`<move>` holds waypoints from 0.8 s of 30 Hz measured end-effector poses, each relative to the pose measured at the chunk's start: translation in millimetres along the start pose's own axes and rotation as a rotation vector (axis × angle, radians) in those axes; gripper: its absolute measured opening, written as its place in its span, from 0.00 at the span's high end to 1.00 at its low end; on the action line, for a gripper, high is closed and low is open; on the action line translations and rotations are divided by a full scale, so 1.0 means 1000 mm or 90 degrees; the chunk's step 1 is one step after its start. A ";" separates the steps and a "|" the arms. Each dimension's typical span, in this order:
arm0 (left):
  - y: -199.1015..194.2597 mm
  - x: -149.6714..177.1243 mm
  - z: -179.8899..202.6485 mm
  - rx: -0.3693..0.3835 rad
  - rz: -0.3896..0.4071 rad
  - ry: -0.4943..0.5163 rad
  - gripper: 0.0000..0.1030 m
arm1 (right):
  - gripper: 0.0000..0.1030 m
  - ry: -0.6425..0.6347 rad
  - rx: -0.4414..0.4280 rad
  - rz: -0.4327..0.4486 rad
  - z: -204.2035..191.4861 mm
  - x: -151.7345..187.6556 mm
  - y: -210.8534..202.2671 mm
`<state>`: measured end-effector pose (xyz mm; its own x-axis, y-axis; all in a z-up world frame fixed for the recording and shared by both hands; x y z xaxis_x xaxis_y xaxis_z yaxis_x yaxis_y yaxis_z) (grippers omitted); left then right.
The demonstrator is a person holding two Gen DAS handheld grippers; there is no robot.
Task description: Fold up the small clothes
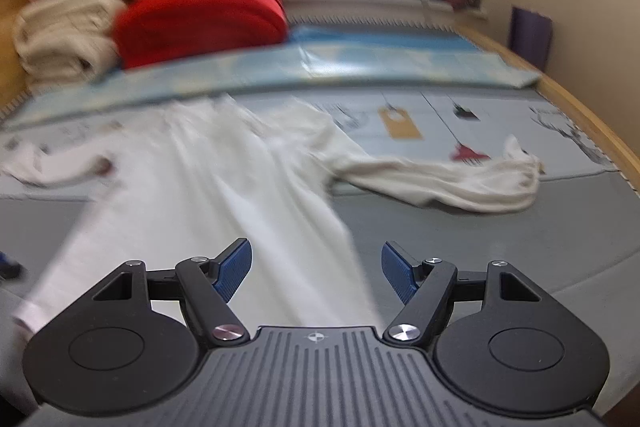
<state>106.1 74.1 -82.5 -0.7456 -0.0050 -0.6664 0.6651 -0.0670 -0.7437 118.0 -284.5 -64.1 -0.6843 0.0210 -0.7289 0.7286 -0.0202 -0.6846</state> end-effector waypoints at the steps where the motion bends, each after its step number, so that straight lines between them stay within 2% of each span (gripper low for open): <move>1: 0.009 0.005 -0.009 -0.007 -0.028 -0.014 0.57 | 0.29 0.003 0.014 -0.023 0.011 0.006 0.012; 4: 0.033 0.019 -0.037 0.006 -0.081 -0.090 0.57 | 0.29 0.060 0.030 -0.101 0.037 0.030 0.034; 6: 0.040 0.030 -0.050 0.040 -0.115 -0.161 0.57 | 0.29 0.112 0.016 -0.154 0.050 0.048 0.043; 8: 0.042 0.039 -0.057 0.083 -0.132 -0.212 0.57 | 0.29 0.125 0.008 -0.184 0.054 0.061 0.045; 9: 0.041 0.041 -0.056 0.089 -0.134 -0.211 0.57 | 0.29 0.112 0.005 -0.189 0.052 0.066 0.043; 10: 0.038 0.040 -0.053 0.082 -0.136 -0.194 0.68 | 0.29 0.094 -0.001 -0.193 0.049 0.070 0.043; 12: 0.033 0.043 -0.053 0.070 -0.148 -0.168 0.96 | 0.29 0.077 -0.011 -0.206 0.042 0.072 0.044; 17: -0.020 0.052 -0.070 0.043 -0.124 -0.209 0.97 | 0.30 0.052 -0.004 -0.226 0.038 0.077 0.049; 22: -0.043 0.087 -0.065 0.003 -0.222 -0.143 0.96 | 0.30 0.037 -0.020 -0.229 0.035 0.078 0.053; 24: -0.045 0.084 -0.060 0.006 -0.223 -0.132 0.94 | 0.30 0.029 -0.020 -0.239 0.035 0.083 0.052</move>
Point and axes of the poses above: each gripper's, at about its wrist camera, not at the fingertips, and y roughly the way its jaws point, z to its right, x to its underside, the point moved 5 cm from there along y, roughly the way its jaws point, and after that the axes turned 6 degrees about x, right-handed, at the moved point
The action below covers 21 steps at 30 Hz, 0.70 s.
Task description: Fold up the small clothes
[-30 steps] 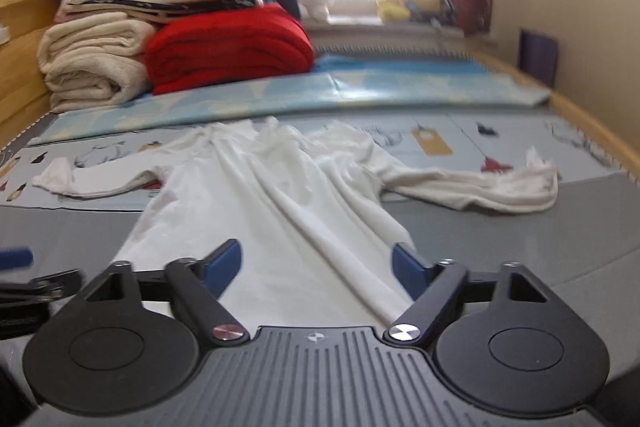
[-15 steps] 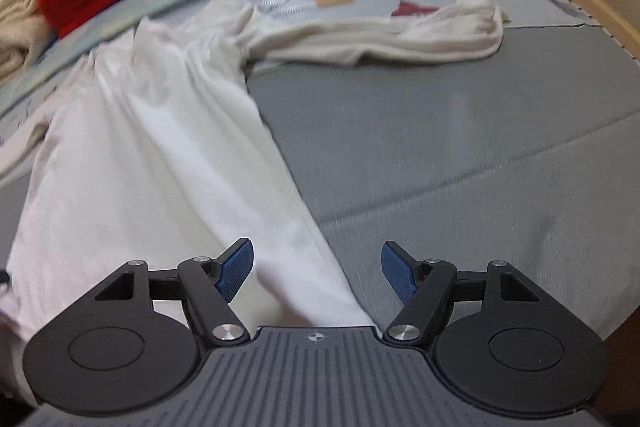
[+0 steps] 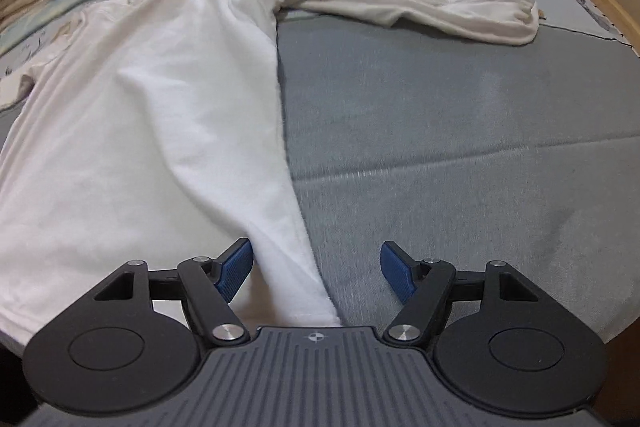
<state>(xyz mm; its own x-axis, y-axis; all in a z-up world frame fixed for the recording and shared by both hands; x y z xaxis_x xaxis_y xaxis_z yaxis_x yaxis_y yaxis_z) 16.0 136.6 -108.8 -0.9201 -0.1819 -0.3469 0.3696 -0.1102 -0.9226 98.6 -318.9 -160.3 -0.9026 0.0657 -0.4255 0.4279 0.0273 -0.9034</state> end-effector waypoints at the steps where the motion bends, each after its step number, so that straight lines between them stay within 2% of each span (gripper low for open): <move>1: -0.001 -0.003 0.003 0.004 0.004 -0.003 0.88 | 0.30 -0.001 0.000 -0.004 0.000 0.002 0.000; 3: 0.000 -0.007 0.007 0.003 0.009 -0.013 0.76 | 0.30 -0.003 -0.004 -0.010 0.000 0.004 0.000; 4: 0.003 -0.008 0.008 0.003 0.009 -0.014 0.76 | 0.30 -0.005 -0.007 -0.014 0.000 0.006 -0.001; 5: 0.007 -0.010 0.007 0.004 0.008 -0.014 0.77 | 0.36 -0.010 -0.011 -0.019 -0.002 0.008 -0.001; 6: 0.012 -0.009 0.008 0.004 0.006 -0.010 0.79 | 0.66 -0.016 -0.016 -0.024 -0.003 0.009 -0.001; 7: 0.015 -0.009 0.011 0.003 0.005 -0.002 0.88 | 0.85 -0.026 -0.022 -0.030 -0.004 0.012 -0.001; 8: 0.014 -0.009 0.013 0.001 0.007 0.008 0.91 | 0.93 -0.034 -0.025 -0.033 -0.005 0.014 -0.002; 10: 0.023 -0.013 0.019 0.002 0.012 0.031 0.93 | 0.93 -0.045 -0.012 -0.021 -0.002 0.016 -0.008; 13: 0.028 -0.006 0.028 -0.029 -0.017 0.070 0.93 | 0.93 -0.013 0.032 -0.028 0.017 0.017 -0.010; 16: 0.025 -0.007 0.032 -0.062 -0.020 0.078 0.89 | 0.91 -0.038 0.007 -0.041 0.013 0.025 -0.010; 17: 0.022 -0.010 0.032 -0.070 -0.005 0.070 0.89 | 0.87 -0.044 -0.002 -0.038 0.010 0.026 -0.012; 18: 0.016 -0.013 0.032 -0.070 0.016 0.058 0.87 | 0.78 -0.043 -0.004 -0.030 0.010 0.025 -0.015; 19: 0.007 -0.015 0.032 -0.067 0.041 0.046 0.83 | 0.73 -0.032 -0.004 -0.014 0.012 0.021 -0.020; 21: -0.006 -0.026 0.040 -0.059 0.099 0.044 0.73 | 0.56 0.028 -0.009 0.035 0.027 0.009 -0.037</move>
Point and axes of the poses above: each gripper's, at about its wrist camera, not at the fingertips, and y roughly the way its jaws point, z to its right, x to its underside, the point moved 5 cm from there along y, roughly the way its jaws point, and after that the axes turned 6 degrees about x, right-handed, at the moved point
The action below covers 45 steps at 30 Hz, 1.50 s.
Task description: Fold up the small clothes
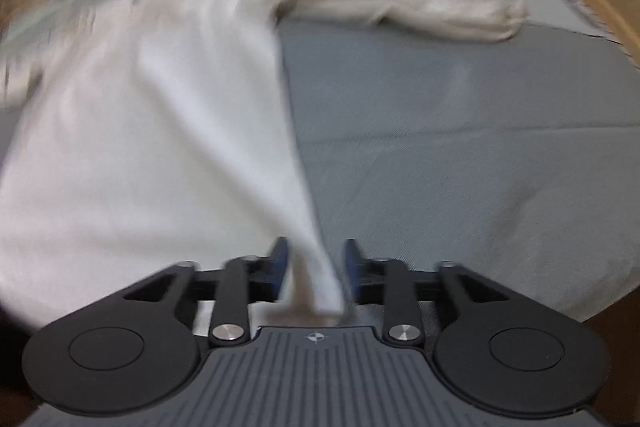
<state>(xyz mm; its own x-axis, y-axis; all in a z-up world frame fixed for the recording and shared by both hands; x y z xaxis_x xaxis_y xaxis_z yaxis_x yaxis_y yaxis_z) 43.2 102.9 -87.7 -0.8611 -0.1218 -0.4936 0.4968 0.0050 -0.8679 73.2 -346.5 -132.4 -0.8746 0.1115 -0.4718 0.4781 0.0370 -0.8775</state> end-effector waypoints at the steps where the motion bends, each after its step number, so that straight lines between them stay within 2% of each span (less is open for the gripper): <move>1: -0.004 -0.005 0.007 0.009 0.026 0.011 0.72 | 0.54 0.042 -0.006 0.030 0.010 -0.008 -0.008; 4: -0.004 -0.010 0.032 0.054 0.049 0.043 0.72 | 0.52 0.155 -0.028 0.133 0.041 -0.043 -0.031; 6: 0.005 -0.012 0.049 0.078 0.046 0.059 0.72 | 0.52 0.189 -0.024 0.183 0.058 -0.066 -0.038; 9: 0.018 -0.008 0.075 0.088 0.050 0.096 0.72 | 0.52 0.225 0.003 0.222 0.087 -0.103 -0.033; 12: 0.026 -0.011 0.089 0.098 0.047 0.112 0.72 | 0.54 0.263 0.027 0.220 0.120 -0.133 -0.013; 13: 0.028 -0.010 0.091 0.098 0.044 0.116 0.72 | 0.57 0.278 0.035 0.210 0.131 -0.143 -0.002; 14: 0.031 -0.008 0.091 0.095 0.035 0.119 0.73 | 0.64 0.290 0.034 0.202 0.140 -0.149 0.005; 15: 0.040 -0.010 0.090 0.091 0.017 0.122 0.76 | 0.70 0.301 0.027 0.195 0.149 -0.158 0.017; 18: 0.066 0.006 0.088 0.054 -0.081 0.139 0.81 | 0.73 0.320 0.030 0.191 0.168 -0.180 0.044; 23: 0.071 0.012 0.100 0.042 -0.068 0.202 0.83 | 0.71 0.395 0.023 0.178 0.214 -0.214 0.097; 26: 0.073 0.011 0.100 0.044 -0.067 0.203 0.84 | 0.70 0.437 0.007 0.173 0.236 -0.231 0.127; 29: 0.074 0.012 0.099 0.047 -0.069 0.200 0.84 | 0.65 0.482 -0.019 0.153 0.257 -0.243 0.160; 32: 0.070 0.011 0.096 0.051 -0.072 0.207 0.84 | 0.65 0.482 -0.017 0.132 0.265 -0.256 0.189; 34: 0.070 0.011 0.095 0.056 -0.074 0.205 0.84 | 0.70 0.460 -0.023 0.108 0.264 -0.264 0.204; 35: 0.071 0.010 0.094 0.058 -0.075 0.204 0.84 | 0.82 0.440 -0.010 0.090 0.261 -0.267 0.209; 36: 0.071 0.010 0.094 0.058 -0.075 0.204 0.84 | 0.87 0.421 0.003 0.087 0.259 -0.272 0.212; 38: 0.071 0.010 0.094 0.059 -0.075 0.208 0.84 | 0.91 0.401 -0.010 0.098 0.252 -0.282 0.211; 41: 0.071 0.009 0.095 0.059 -0.077 0.212 0.84 | 0.92 0.414 -0.030 0.154 0.252 -0.299 0.193; 43: 0.071 0.009 0.095 0.060 -0.077 0.216 0.84 | 0.92 0.472 -0.068 0.283 0.262 -0.307 0.160; 45: 0.071 0.010 0.096 0.061 -0.076 0.219 0.84 | 0.93 0.535 -0.052 0.413 0.277 -0.302 0.120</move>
Point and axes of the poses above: each gripper's, at about its wrist camera, not at the fingertips, and y roughly the way its jaws point, z to its right, x to its underside, the point moved 5 cm from there along y, roughly the way its jaws point, and after that the axes turned 6 degrees about x, right-handed, at the moved point
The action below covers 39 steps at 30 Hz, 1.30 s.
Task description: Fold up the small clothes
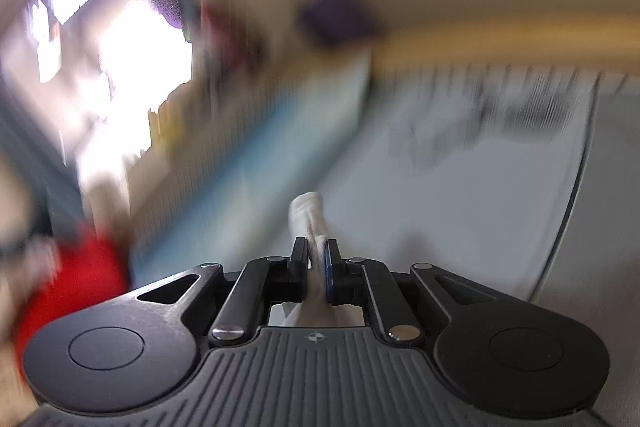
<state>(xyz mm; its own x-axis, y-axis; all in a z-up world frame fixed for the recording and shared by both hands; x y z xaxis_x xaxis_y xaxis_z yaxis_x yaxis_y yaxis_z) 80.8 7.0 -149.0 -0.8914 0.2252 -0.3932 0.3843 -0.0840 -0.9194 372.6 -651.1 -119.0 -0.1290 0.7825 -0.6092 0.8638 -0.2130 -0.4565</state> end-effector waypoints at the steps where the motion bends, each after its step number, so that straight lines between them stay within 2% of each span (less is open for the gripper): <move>1: 0.000 0.000 0.000 0.001 0.000 0.000 0.84 | 0.93 0.031 -0.003 0.055 0.004 -0.012 -0.016; 2: 0.000 0.000 0.000 0.002 0.001 0.000 0.84 | 0.94 0.053 0.000 0.092 0.011 -0.021 -0.029; 4: 0.000 0.000 -0.001 0.003 0.002 0.002 0.84 | 0.94 0.043 0.055 0.099 0.029 -0.023 -0.032; 6: -0.001 0.001 0.000 0.005 0.003 0.003 0.84 | 0.94 0.052 0.129 0.043 0.061 -0.008 -0.019; 8: -0.001 0.000 0.000 0.004 0.003 0.002 0.84 | 0.94 0.099 0.220 -0.042 0.105 0.017 -0.004; 10: -0.001 0.001 0.000 0.004 0.005 0.003 0.84 | 0.94 0.142 0.268 -0.078 0.131 0.032 -0.001; 15: -0.001 0.001 0.001 0.002 0.005 0.005 0.84 | 0.97 0.128 0.233 -0.045 0.128 0.022 -0.006; 18: -0.001 0.000 0.000 0.002 0.002 0.006 0.84 | 0.97 0.119 0.252 0.026 0.130 -0.003 -0.020; 20: -0.001 0.000 0.000 0.002 0.002 0.006 0.84 | 0.97 0.125 0.329 0.008 0.145 -0.004 -0.020; 22: -0.001 0.000 0.000 0.002 0.002 0.006 0.84 | 0.97 0.113 0.402 -0.050 0.161 0.006 -0.013; 23: -0.001 0.000 0.000 0.003 0.002 0.005 0.84 | 0.98 0.104 0.416 -0.051 0.164 0.010 -0.015; 24: -0.001 -0.001 -0.001 0.003 0.002 0.005 0.84 | 0.95 0.081 0.439 -0.040 0.160 0.009 -0.019; 26: -0.001 -0.001 -0.001 0.001 0.001 0.004 0.84 | 0.85 0.026 0.522 0.012 0.144 0.005 -0.034; 27: -0.001 -0.001 -0.001 0.001 0.001 0.004 0.84 | 0.84 0.014 0.512 0.036 0.132 0.005 -0.040; 28: -0.001 -0.002 0.000 0.000 0.001 0.005 0.84 | 0.84 -0.005 0.473 0.044 0.115 0.006 -0.041; 30: 0.000 -0.002 0.000 -0.001 0.001 0.007 0.84 | 0.84 -0.048 0.382 0.024 0.081 0.014 -0.033; 31: 0.000 -0.002 0.000 -0.002 0.001 0.008 0.84 | 0.84 -0.064 0.316 0.003 0.062 0.021 -0.028; 33: 0.000 -0.002 0.000 -0.002 0.001 0.007 0.84 | 0.84 -0.116 0.169 -0.083 0.020 0.044 -0.012; 34: 0.000 -0.002 0.000 -0.002 0.002 0.007 0.84 | 0.84 -0.154 0.095 -0.149 -0.003 0.063 -0.002; 35: 0.000 -0.002 0.000 -0.002 0.002 0.008 0.84 | 0.84 -0.181 0.046 -0.196 -0.019 0.079 0.004; 37: -0.001 -0.001 0.000 -0.001 0.003 0.008 0.84 | 0.84 -0.237 0.003 -0.288 -0.040 0.116 0.015; 39: -0.001 -0.002 0.000 0.002 0.004 0.006 0.84 | 0.84 -0.272 0.000 -0.377 -0.046 0.147 0.026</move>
<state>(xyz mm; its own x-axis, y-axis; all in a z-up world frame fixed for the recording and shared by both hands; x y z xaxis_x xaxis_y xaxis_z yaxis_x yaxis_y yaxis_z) 81.7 7.0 -147.3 -0.8868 0.2332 -0.3989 0.3892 -0.0881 -0.9169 398.0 -514.8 -190.8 -0.7534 0.4697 -0.4601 0.5905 0.1755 -0.7877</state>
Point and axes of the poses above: each gripper's, at about its wrist camera, not at the fingertips, and y roughly the way its jaws point, z to its right, x to its underside, the point moved 5 cm from there along y, roughly the way its jaws point, and after that the axes turned 6 degrees about x, right-handed, at the moved point
